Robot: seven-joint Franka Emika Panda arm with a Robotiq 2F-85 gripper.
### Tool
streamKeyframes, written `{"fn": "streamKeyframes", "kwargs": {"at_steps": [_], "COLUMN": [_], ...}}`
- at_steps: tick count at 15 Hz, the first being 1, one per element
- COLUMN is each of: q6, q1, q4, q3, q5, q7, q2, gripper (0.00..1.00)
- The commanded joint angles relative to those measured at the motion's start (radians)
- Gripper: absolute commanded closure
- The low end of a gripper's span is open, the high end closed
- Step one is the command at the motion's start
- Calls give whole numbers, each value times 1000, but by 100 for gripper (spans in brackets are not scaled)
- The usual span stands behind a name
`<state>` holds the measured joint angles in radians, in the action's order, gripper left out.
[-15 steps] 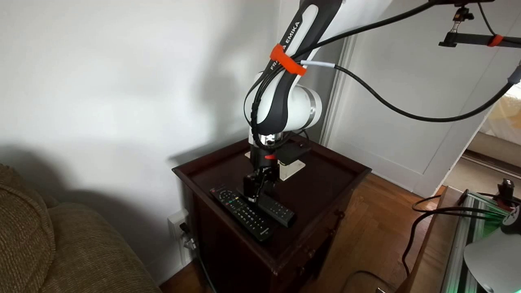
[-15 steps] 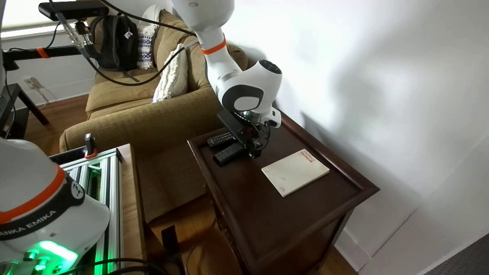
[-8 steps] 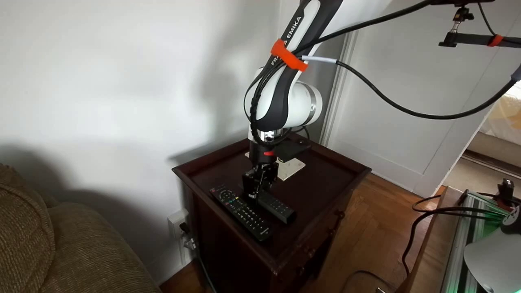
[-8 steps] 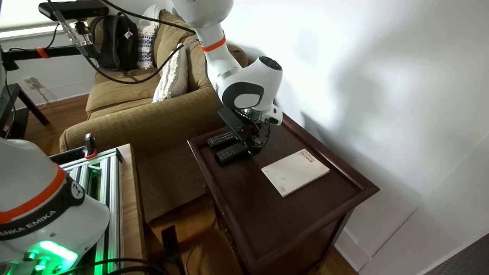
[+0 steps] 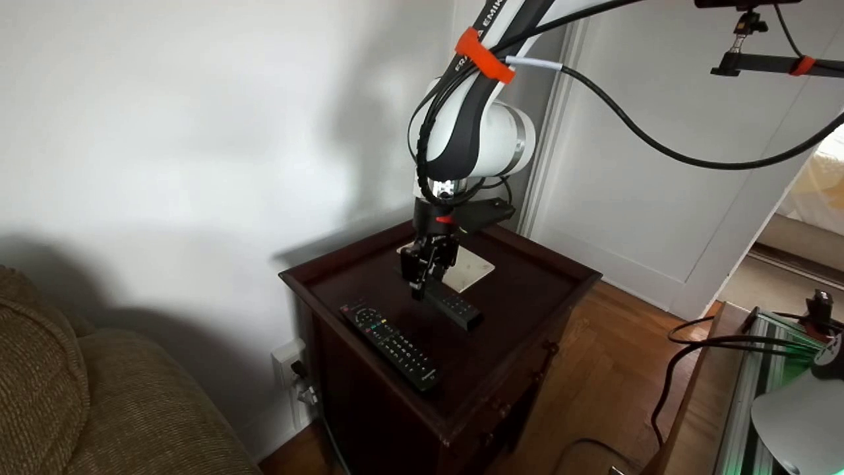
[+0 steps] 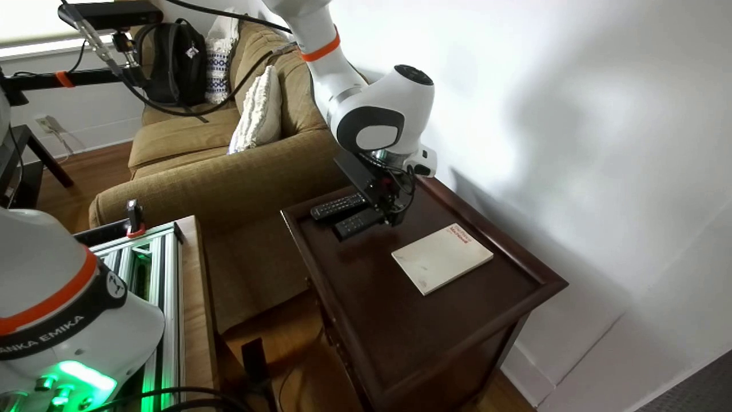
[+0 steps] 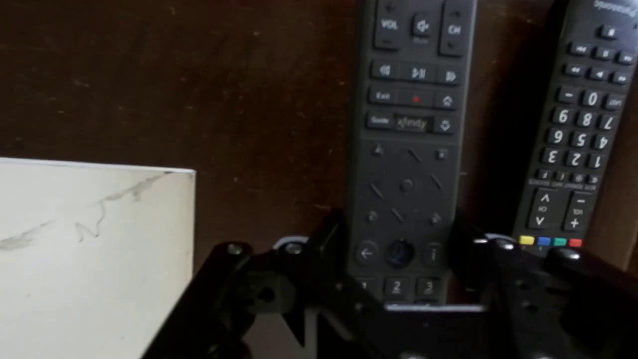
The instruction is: Flip the white book over then put the remote control on the right on top of the book.
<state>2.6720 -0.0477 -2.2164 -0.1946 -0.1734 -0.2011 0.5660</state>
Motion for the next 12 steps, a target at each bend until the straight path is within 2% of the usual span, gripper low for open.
{"fn": "streamKeyframes", "kwargs": {"at_steps": [1, 4, 5, 6, 9, 10, 12], "q6": [-22, -47, -11, -12, -13, -12, -25], "q1": [-4, -18, -9, -12, -11, -9, 11], "q4": [-67, -64, -36, -36, -34, -34, -7], "q3": [40, 77, 57, 63, 59, 58, 122], "q5": [14, 13, 3, 3, 3, 3, 53], "q7": [28, 28, 8, 7, 7, 7, 62], "q2": [-113, -151, -101, -110, -104, -103, -90], "gripper": [74, 74, 74, 49, 49, 74, 74]}}
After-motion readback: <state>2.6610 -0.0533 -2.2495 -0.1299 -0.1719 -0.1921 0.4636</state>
